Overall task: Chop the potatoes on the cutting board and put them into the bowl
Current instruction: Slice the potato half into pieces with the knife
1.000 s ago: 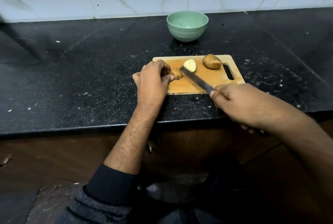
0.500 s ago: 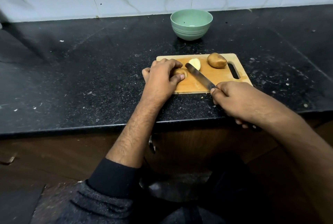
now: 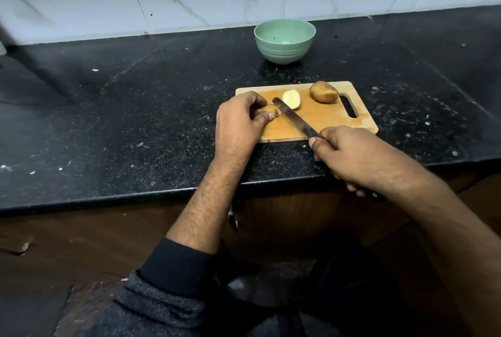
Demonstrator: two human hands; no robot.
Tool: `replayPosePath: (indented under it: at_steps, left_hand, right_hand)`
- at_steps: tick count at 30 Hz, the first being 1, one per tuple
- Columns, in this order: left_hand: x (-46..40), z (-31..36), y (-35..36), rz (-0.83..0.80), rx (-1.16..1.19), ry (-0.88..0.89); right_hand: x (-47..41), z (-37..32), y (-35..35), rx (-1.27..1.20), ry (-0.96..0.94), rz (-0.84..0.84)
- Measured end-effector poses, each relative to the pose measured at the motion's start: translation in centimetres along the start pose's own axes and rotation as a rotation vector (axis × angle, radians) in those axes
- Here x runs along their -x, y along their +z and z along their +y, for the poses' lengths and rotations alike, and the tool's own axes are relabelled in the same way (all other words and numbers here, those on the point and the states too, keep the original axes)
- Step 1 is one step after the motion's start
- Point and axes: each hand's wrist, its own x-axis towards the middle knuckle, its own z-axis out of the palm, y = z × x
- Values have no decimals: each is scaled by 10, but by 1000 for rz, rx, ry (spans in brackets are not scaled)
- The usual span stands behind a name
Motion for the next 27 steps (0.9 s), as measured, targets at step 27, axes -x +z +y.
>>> replayPosePath:
  at_steps: [27]
  left_hand:
    - [7,-11,-7,-53,122,-127]
  right_hand:
    - [-4,-1,5,216,-45,53]
